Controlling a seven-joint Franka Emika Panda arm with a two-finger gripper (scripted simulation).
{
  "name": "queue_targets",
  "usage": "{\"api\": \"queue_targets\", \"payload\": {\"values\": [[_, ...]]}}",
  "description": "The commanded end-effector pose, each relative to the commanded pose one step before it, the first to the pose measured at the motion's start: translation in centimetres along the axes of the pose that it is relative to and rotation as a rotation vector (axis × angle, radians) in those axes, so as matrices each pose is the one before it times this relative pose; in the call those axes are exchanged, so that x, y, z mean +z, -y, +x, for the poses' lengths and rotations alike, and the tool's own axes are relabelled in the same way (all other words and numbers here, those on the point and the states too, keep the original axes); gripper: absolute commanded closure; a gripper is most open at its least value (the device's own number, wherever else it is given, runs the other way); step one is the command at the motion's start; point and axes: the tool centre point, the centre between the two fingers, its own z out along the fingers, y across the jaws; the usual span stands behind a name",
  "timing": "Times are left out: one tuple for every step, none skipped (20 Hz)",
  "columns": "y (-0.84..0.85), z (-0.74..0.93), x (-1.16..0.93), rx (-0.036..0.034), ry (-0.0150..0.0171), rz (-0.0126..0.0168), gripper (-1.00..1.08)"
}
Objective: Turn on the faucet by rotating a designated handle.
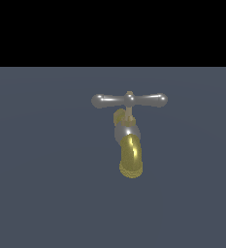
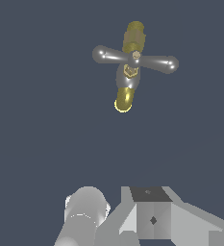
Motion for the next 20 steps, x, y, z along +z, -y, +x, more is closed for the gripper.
{"api": "queue_targets", "payload": {"values": [[-0.791, 0.095, 1.080, -0.05831, 0.00038, 0.00019, 1.08], [-0.328, 0.039, 0.435, -0.02351, 0.00011, 0.00008, 1.08], [-0.329, 0.039, 0.435, -0.02354, 0.00011, 0.00007, 1.08], [-0.329, 0.040, 0.436, -0.02356, 0.00011, 0.00006, 1.08], [-0.331, 0.040, 0.436, -0.02357, 0.00011, 0.00006, 1.08], [-0.332, 0.040, 0.436, -0.02359, 0.00011, 0.00005, 1.08], [-0.333, 0.040, 0.437, -0.02361, 0.00011, 0.00004, 1.08], [-0.334, 0.040, 0.437, -0.02362, 0.00012, 0.00004, 1.08], [-0.335, 0.040, 0.438, -0.02364, 0.00012, 0.00003, 1.08], [-0.336, 0.040, 0.438, -0.02365, 0.00012, 0.00002, 1.08], [-0.337, 0.041, 0.438, -0.02366, 0.00013, 0.00001, 1.08], [-0.338, 0.041, 0.439, -0.02368, 0.00013, 0.00000, 1.08], [-0.339, 0.041, 0.439, -0.02368, 0.00014, -0.00001, 1.08], [-0.340, 0.041, 0.439, -0.02369, 0.00014, -0.00002, 1.08], [-0.341, 0.041, 0.439, -0.02369, 0.00015, -0.00003, 1.08], [-0.342, 0.042, 0.439, -0.02370, 0.00016, -0.00003, 1.08], [-0.343, 0.042, 0.439, -0.02368, 0.00016, -0.00004, 1.08], [-0.344, 0.042, 0.439, -0.02368, 0.00017, -0.00005, 1.08], [-0.344, 0.042, 0.439, -0.02366, 0.00018, -0.00006, 1.08], [-0.345, 0.043, 0.439, -0.02365, 0.00019, -0.00007, 1.08]]}}
